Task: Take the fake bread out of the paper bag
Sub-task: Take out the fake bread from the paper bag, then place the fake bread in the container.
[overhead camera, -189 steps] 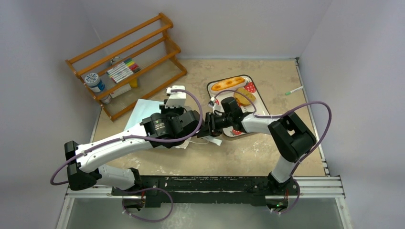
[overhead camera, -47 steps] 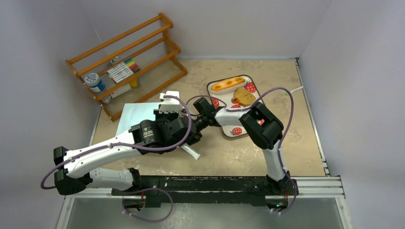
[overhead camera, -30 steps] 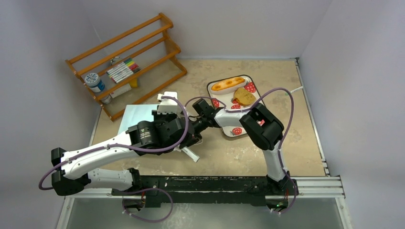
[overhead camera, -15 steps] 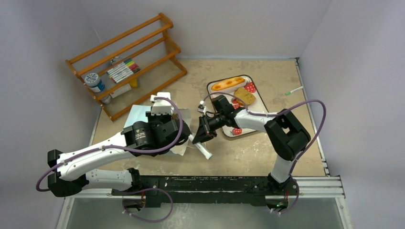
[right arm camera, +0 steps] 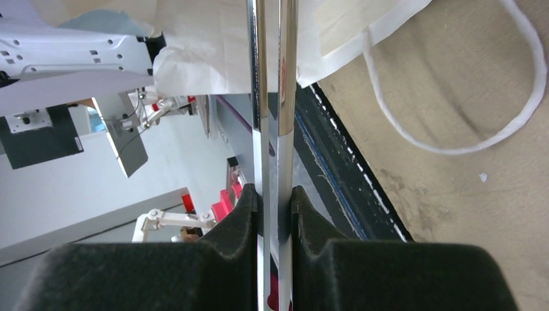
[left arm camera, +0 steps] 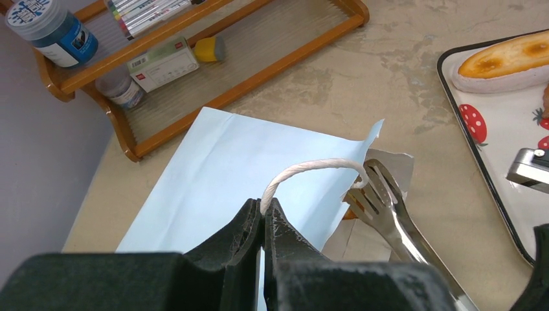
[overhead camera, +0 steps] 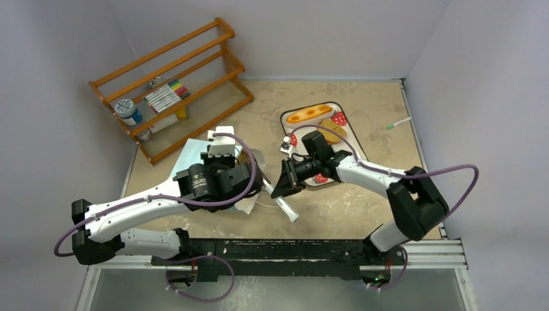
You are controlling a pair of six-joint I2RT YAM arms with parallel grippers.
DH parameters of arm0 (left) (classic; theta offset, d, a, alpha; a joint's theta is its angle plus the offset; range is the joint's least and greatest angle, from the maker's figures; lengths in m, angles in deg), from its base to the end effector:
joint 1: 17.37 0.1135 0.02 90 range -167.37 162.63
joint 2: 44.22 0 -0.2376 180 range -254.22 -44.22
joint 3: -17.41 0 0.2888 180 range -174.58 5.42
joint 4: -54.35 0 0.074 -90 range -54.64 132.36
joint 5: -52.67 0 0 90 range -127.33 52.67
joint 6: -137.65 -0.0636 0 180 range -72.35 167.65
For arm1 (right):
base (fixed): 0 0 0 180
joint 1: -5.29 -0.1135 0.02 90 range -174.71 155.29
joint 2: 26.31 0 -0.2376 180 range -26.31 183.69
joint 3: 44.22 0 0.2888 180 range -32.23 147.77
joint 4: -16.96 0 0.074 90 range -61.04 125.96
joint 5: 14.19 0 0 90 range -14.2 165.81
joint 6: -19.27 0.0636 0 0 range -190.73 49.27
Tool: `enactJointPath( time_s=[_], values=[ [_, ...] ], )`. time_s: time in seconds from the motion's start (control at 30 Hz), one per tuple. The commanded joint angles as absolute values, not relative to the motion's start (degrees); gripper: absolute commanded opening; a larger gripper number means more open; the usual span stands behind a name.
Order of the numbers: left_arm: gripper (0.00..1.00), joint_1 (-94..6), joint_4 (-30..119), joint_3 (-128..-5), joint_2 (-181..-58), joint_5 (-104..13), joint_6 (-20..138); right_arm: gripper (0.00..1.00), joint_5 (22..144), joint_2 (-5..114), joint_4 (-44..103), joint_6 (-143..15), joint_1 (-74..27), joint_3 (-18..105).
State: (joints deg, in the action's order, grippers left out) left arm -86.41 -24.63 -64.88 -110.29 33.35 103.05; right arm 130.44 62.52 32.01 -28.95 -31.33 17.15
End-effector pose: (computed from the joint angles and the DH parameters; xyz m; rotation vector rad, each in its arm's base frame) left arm 0.1435 -0.2068 0.3268 -0.0958 1.8725 0.2146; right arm 0.2525 0.2522 0.1430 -0.4614 2.5594 1.7201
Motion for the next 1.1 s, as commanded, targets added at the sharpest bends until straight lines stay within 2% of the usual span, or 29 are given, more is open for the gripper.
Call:
enactJointPath(
  time_s=[0.0, 0.27, 0.63, 0.83, 1.07],
  values=[
    [0.00, -86.6, -26.7, -67.8, -111.2, 37.7, 107.7, 0.00, 131.1, 56.1, 34.5, -31.1, -31.1, 15.8],
    [0.00, -86.6, -33.5, -69.7, -115.0, 40.3, 116.2, 0.00, 129.6, 46.4, 40.2, -32.5, -29.6, 11.6],
    [0.00, -85.9, -40.1, -68.8, -113.1, 41.3, 123.4, 0.00, 121.0, 32.8, 49.4, -30.7, -27.8, 10.7],
    [0.00, -83.7, -36.1, -67.7, -111.2, 40.2, 117.3, 0.00, 115.3, 26.5, 51.1, -25.2, -26.9, 11.6],
    [0.00, -78.5, -24.8, -65.2, -107.4, 35.0, 103.2, 0.00, 110.8, 26.4, 49.5, -21.7, -23.1, 13.8]
  ],
)
